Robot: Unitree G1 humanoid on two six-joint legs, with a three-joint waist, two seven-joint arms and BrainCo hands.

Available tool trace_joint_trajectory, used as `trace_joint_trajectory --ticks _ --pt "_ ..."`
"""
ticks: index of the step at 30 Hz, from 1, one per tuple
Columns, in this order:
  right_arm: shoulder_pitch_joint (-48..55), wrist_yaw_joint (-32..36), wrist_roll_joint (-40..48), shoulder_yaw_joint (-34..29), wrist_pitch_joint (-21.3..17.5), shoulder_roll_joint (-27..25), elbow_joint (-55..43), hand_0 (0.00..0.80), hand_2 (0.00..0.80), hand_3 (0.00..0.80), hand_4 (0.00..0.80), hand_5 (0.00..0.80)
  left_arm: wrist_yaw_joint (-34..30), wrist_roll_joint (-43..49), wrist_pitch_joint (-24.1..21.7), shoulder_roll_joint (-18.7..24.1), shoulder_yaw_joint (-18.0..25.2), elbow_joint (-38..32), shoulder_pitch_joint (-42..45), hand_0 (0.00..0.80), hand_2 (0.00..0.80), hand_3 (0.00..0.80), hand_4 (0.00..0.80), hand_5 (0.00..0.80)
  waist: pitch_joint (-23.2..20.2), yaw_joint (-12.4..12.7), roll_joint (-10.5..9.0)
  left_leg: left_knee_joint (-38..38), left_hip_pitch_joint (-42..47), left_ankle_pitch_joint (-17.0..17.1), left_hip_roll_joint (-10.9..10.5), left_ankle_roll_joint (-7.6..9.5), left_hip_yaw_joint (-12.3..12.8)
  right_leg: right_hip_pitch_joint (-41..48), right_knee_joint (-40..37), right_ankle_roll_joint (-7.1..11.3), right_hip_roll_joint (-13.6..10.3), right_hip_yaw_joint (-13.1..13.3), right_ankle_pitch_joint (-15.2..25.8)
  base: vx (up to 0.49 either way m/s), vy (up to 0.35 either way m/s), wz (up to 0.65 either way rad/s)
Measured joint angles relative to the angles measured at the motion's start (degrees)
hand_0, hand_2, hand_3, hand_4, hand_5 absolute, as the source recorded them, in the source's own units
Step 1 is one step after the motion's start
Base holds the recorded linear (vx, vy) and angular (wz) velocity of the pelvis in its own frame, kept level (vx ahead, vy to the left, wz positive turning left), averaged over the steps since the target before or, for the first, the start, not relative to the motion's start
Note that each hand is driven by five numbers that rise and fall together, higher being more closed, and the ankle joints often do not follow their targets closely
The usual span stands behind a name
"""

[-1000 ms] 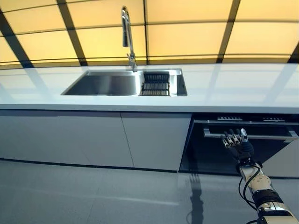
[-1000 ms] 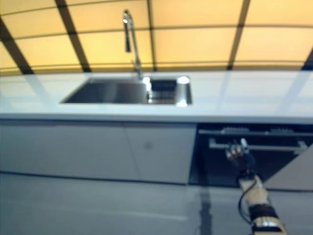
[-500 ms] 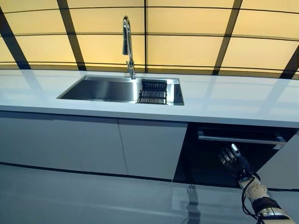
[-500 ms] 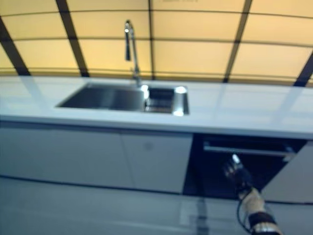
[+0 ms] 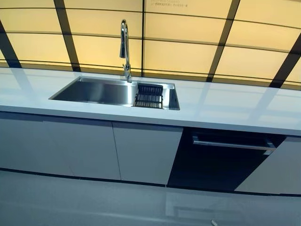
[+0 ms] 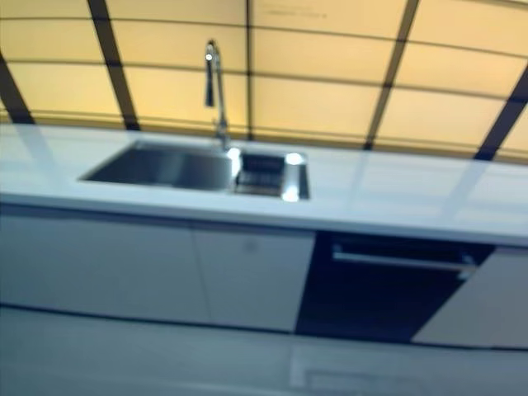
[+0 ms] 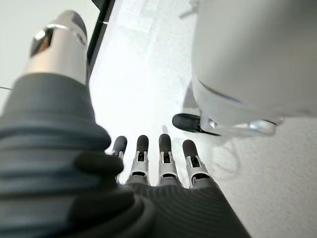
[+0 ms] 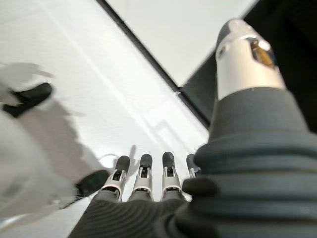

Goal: Take plates into dishwasher

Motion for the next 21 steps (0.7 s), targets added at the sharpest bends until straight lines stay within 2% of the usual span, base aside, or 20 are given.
trace_joint_trajectory --ticks 9,14,21 --pt "0.67 -0.35 -12.68 3.41 -1.57 0.23 1.06 0.0 0.0 0.0 0.0 0.0 1.31 2.44 0.17 -1.41 -0.3 1.27 0.48 0.0 0.0 0.0 0.0 0.0 -2.06 -1.23 1.32 -0.21 0.74 -0.07 0.15 -0.07 0.11 0.46 -0.2 0.18 0.06 0.26 -0.26 0.031 0.02 -0.01" --pt "2.56 -1.11 -13.66 3.78 -1.51 0.81 1.47 0.0 0.0 0.0 0.0 0.0 1.32 3.78 0.04 -3.46 -0.38 1.28 0.97 0.0 0.0 0.0 0.0 0.0 -2.18 -1.24 1.61 -0.22 0.91 -0.09 0.14 -0.1 0.11 0.62 -0.2 0.12 0.09 0.28 -0.23 0.007 0.004 0.0" --pt "2.65 -1.54 -15.88 4.55 -1.52 0.9 2.59 0.0 0.0 0.0 0.0 0.0 1.31 4.65 0.04 -3.37 -0.4 1.29 1.13 0.0 0.0 0.0 0.0 0.0 -2.0 -1.22 1.89 -0.26 1.49 -0.14 0.32 -0.17 0.1 1.18 -0.21 0.18 0.19 0.37 -0.33 0.0 0.0 0.0"
